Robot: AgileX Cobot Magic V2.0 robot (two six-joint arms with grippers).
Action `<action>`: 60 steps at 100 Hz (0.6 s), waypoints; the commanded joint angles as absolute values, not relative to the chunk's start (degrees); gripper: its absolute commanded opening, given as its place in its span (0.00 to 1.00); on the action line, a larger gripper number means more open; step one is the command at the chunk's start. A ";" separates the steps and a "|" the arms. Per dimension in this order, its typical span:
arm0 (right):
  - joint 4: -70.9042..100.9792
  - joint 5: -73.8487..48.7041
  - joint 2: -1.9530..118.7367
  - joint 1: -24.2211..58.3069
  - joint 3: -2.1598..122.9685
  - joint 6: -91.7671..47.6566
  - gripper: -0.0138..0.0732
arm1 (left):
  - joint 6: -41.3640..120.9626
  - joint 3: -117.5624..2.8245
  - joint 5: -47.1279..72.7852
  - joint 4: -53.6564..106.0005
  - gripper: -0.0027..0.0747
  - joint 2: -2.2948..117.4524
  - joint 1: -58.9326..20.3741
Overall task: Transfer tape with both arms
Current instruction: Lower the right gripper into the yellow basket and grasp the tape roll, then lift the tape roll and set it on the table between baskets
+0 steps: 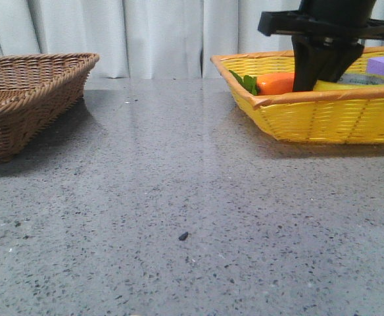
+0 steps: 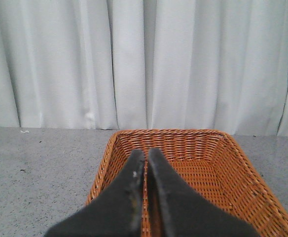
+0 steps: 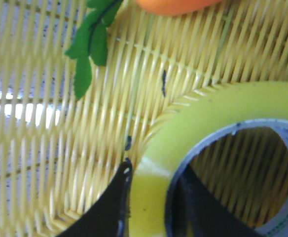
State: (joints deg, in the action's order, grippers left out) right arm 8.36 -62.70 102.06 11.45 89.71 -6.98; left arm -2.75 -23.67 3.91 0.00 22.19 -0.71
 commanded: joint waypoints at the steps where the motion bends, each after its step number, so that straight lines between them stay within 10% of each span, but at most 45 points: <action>1: 7.90 -62.37 99.25 11.28 93.35 -7.09 0.07 | -3.29 -25.91 -0.97 0.82 0.01 23.00 -0.67; 60: 8.67 -75.04 99.25 21.15 112.07 -7.09 0.09 | -3.29 -25.91 -2.08 1.11 0.01 23.00 -0.67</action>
State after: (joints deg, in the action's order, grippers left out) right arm 7.57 -71.73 102.06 17.82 109.36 -6.86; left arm -2.75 -23.67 2.64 0.50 22.19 -0.71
